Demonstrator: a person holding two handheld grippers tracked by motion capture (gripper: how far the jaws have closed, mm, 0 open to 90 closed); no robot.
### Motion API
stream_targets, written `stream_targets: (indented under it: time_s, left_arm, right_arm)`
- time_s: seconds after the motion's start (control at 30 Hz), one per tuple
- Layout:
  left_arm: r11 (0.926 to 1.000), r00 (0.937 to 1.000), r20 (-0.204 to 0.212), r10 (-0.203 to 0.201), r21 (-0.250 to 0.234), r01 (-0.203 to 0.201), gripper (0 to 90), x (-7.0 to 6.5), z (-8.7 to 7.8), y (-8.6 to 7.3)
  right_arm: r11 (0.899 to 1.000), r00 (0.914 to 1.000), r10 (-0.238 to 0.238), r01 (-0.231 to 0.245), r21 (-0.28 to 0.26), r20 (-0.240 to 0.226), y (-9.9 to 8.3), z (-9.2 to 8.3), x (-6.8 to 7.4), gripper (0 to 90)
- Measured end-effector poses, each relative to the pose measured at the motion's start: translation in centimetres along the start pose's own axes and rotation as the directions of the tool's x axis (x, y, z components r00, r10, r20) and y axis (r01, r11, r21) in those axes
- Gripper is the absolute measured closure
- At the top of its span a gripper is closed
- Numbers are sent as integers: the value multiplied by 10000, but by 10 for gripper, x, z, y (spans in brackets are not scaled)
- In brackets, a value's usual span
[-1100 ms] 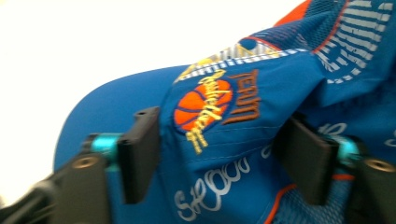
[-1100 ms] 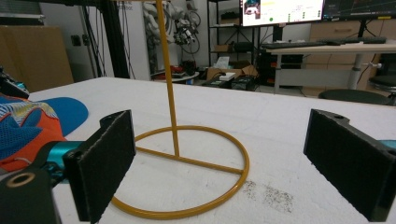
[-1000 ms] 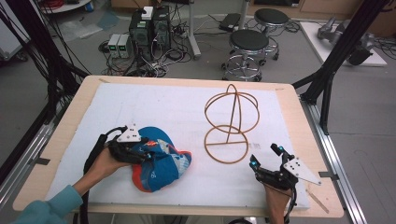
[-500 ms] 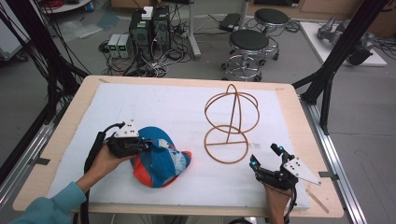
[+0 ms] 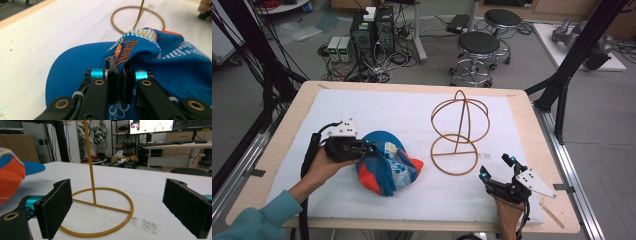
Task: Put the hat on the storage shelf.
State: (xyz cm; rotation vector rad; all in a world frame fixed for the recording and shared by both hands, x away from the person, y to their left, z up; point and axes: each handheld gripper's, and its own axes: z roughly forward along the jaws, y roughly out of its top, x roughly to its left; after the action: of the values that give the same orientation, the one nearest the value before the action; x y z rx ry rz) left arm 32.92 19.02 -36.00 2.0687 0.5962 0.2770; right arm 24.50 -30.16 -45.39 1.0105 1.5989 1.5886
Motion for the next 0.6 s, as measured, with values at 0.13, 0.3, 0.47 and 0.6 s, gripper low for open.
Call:
stream_targets:
  time_s: [0.13, 0.3, 0.47, 0.6]
  left_arm:
    - [9994, 9999, 116, 121, -323, -117, 864, -2, -10, 15]
    - [9974, 9992, 276, 278, -667, -259, 864, -7, -20, 35]
    - [9952, 9983, 563, 127, -980, -71, 865, -7, -25, 52]
    - [9936, 9979, 635, 122, -1125, -50, 864, -7, -28, 63]
  right_arm:
    - [10000, 10000, 1, -1, -3, -2, 0, 0, 0, 80]
    - [10000, 10000, -2, 2, -4, 0, 0, 0, 0, 81]
    - [10000, 10000, 34, -34, 23, 1, 0, 0, 0, 80]
    - [10000, 10000, 9, -9, -6, -8, 0, 0, 0, 80]
